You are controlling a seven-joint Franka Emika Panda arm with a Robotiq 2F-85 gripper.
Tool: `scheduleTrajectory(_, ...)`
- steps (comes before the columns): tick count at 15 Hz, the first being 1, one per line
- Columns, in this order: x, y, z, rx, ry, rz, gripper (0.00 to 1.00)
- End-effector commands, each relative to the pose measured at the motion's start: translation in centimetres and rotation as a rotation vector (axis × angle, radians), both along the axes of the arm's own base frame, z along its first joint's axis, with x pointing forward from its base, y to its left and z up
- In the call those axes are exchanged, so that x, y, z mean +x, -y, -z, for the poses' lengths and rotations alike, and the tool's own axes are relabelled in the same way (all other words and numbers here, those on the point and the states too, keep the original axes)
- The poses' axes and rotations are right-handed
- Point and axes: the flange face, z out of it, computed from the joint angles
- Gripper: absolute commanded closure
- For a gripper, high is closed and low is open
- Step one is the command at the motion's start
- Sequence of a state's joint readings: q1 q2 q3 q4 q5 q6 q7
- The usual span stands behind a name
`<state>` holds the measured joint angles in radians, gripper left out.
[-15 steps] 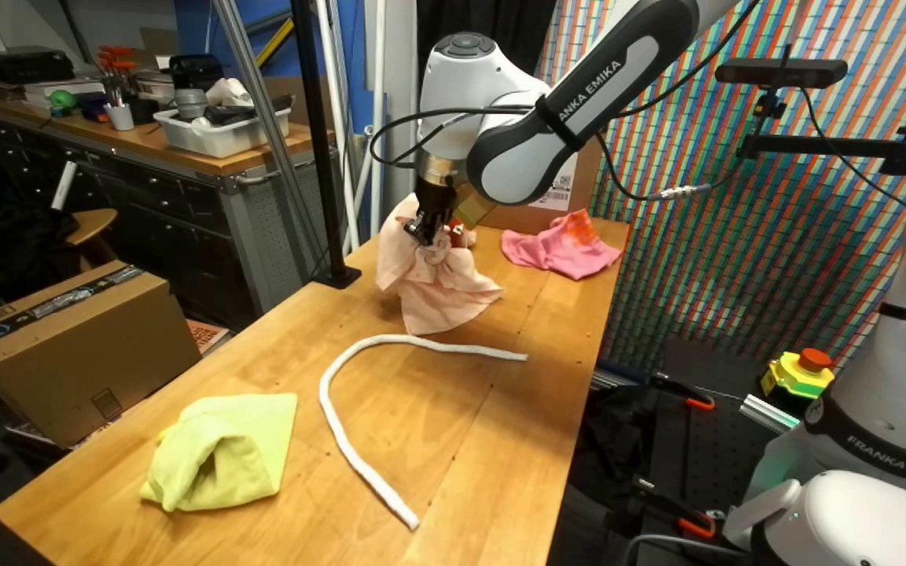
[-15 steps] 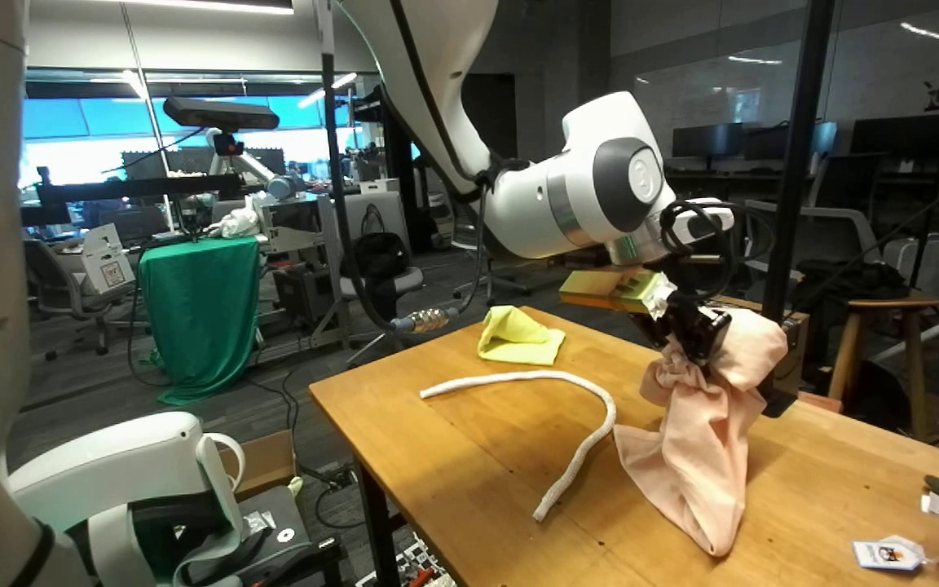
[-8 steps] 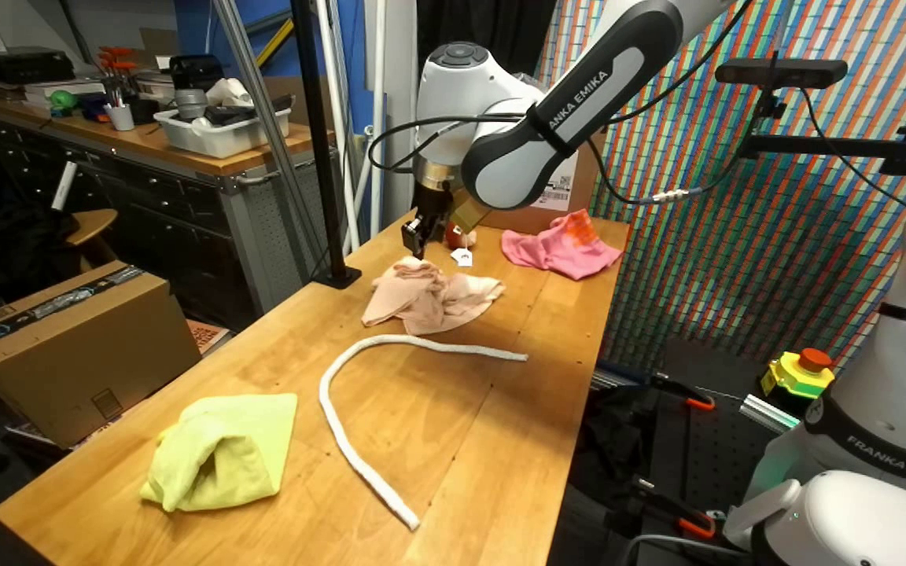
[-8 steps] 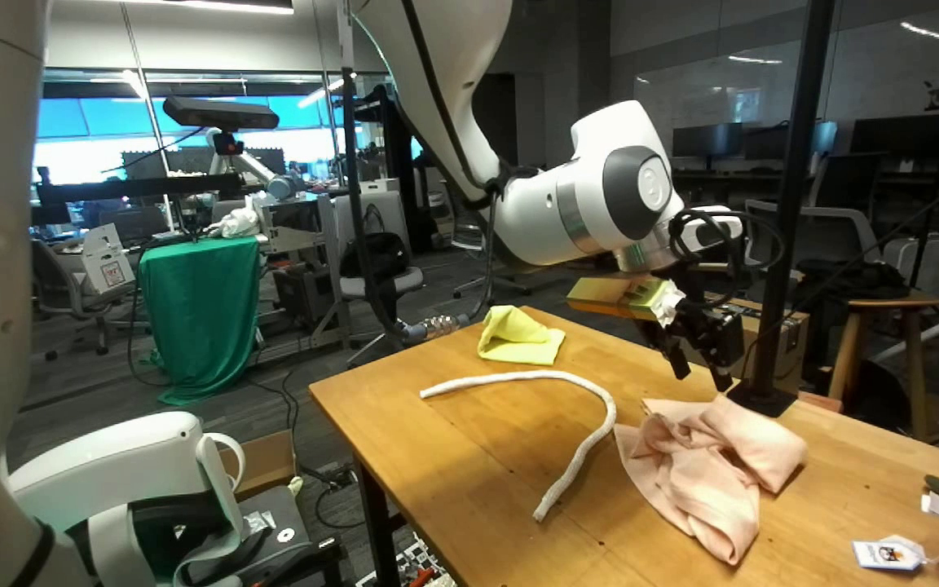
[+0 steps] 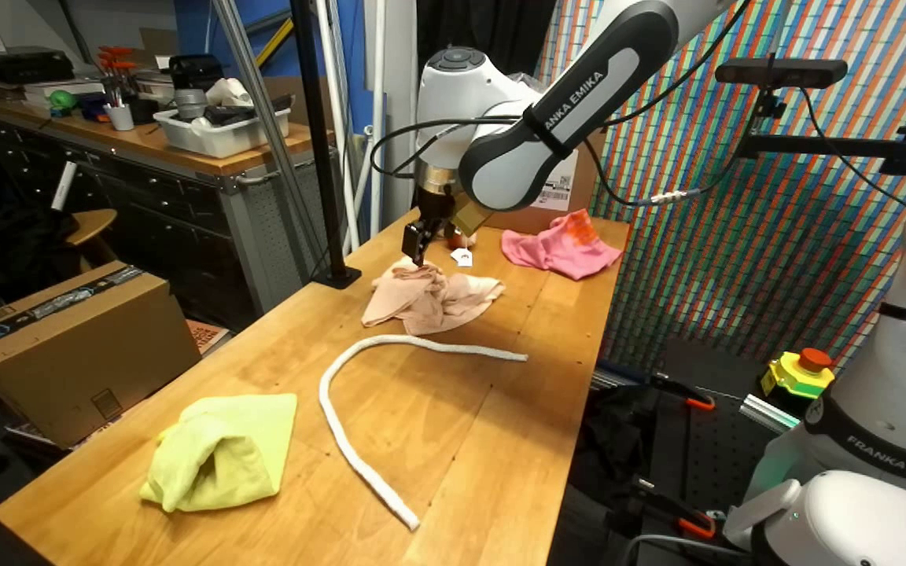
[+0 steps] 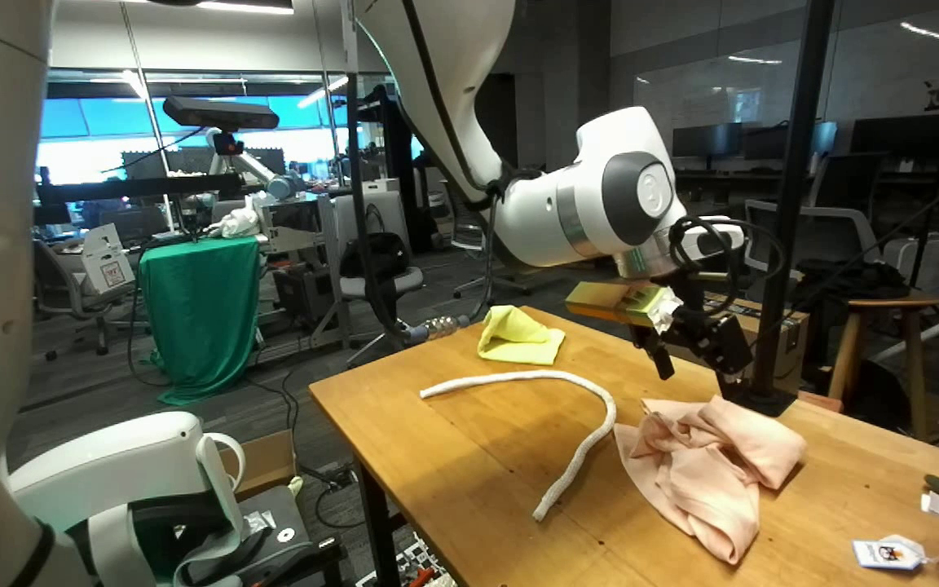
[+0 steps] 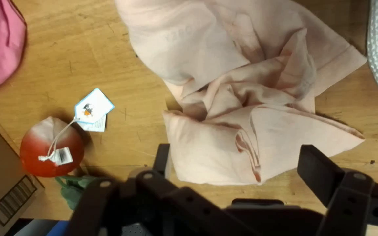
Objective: Spread the clothes and the objects across on the table
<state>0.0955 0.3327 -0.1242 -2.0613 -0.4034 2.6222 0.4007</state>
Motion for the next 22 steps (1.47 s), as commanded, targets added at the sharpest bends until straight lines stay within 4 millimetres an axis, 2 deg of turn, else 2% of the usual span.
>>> scheduleTrajectory(1,-1.4,-1.6,0.5,0.051,-0.102,-0.031,0.00)
scheduleTrajectory(5,-3.1,-3.7,1.6,0.116,-0.233,-0.083,0.00)
scheduleTrajectory(9,-3.9,-5.2,2.5,0.135,-0.321,-0.141,0.00)
scheduleTrajectory(11,-4.2,-5.8,2.9,0.135,-0.356,-0.227,0.00)
scheduleTrajectory(17,-4.3,-7.1,3.8,0.117,-0.411,-0.474,0.00)
scheduleTrajectory(22,-3.2,-8.3,4.3,0.103,-0.381,-0.577,0.00)
